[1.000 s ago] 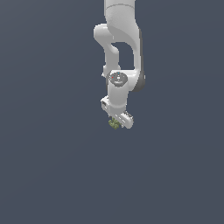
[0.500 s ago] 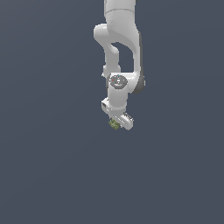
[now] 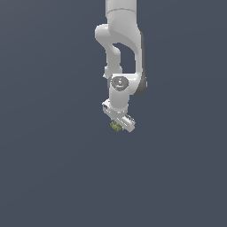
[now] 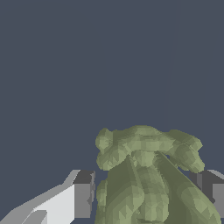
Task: Pick up the object and move it to a goal position.
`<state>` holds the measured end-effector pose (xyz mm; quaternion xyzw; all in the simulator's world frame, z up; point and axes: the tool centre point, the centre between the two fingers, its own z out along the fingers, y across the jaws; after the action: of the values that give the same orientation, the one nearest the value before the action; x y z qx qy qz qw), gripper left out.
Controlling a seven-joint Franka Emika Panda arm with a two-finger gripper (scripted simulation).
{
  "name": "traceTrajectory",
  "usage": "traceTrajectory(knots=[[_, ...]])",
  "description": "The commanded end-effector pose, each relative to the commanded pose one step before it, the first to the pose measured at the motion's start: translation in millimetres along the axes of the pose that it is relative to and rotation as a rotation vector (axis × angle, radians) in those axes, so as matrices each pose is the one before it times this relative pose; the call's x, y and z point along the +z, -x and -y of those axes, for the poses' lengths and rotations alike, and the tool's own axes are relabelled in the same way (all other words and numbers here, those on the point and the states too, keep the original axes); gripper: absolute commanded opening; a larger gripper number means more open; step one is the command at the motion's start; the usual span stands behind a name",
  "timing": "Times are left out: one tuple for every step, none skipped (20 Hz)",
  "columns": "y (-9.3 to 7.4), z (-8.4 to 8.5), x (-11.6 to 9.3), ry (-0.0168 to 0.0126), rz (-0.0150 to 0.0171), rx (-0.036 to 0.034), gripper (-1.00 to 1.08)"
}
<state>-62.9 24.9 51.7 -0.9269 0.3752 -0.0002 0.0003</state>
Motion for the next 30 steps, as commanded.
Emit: traceTrajectory(knots=[[-3.38,1.50,-1.68,-0.00040,-0.00025,-0.00032,-1.00],[-2.26,0.83,-1.08,0.00000,0.00000,0.00000,-1.00],[-2.65,0.97,-1.26,0.00000,0.00000,0.00000,-1.00],[-3.03,1.12,-1.44,0.00000,0.00000,0.00000,-1.00],[-3.40,1.26,-1.61,0.00000,0.00000,0.00000,-1.00],[-3.76,1.40,-1.78,0.00000,0.00000,0.00000,-1.00],[-4.08,1.59,-1.73,0.00067,-0.00018,-0.00003,-1.00],[-4.43,1.67,-2.08,0.00000,0.00000,0.00000,-1.00],[-4.75,1.80,-2.22,0.00000,0.00000,0.00000,-1.00],[-5.05,1.92,-2.36,0.00000,0.00000,0.00000,-1.00],[-5.33,2.05,-2.48,0.00000,0.00000,0.00000,-1.00],[-5.60,2.17,-2.59,0.00000,0.00000,0.00000,-1.00],[-5.85,2.28,-2.70,0.00000,0.00000,0.00000,-1.00],[-6.08,2.39,-2.79,0.00000,0.00000,0.00000,-1.00],[-6.16,2.44,-2.81,0.00000,0.00000,0.00000,-1.00],[-5.75,2.30,-2.61,0.00000,0.00000,0.00000,-1.00],[-5.30,2.15,-2.39,0.00000,0.00000,0.00000,-1.00],[-4.89,2.07,-1.79,0.00064,0.00025,-0.00003,-1.00],[-4.48,1.86,-1.99,0.00000,0.00000,0.00000,-1.00],[-4.10,1.72,-1.81,0.00000,0.00000,0.00000,-1.00],[-3.74,1.58,-1.64,0.00000,0.00000,0.00000,-1.00],[-3.39,1.45,-1.48,0.00000,0.00000,0.00000,-1.00],[-3.04,1.31,-1.32,0.00000,0.00000,0.00000,-1.00],[-2.71,1.19,-1.17,0.00000,0.00000,0.00000,-1.00],[-2.38,1.06,-1.02,0.00000,0.00000,0.00000,-1.00],[-2.07,0.94,-0.87,0.00000,0.00000,0.00000,-1.00],[-1.76,0.82,-0.73,0.00000,0.00000,0.00000,-1.00],[-1.47,0.70,-0.60,0.00000,0.00000,0.00000,-1.00],[-1.18,0.57,-0.47,0.00000,0.00000,0.00000,-1.00],[-0.90,0.45,-0.35,0.00000,0.00000,0.00000,-1.00]])
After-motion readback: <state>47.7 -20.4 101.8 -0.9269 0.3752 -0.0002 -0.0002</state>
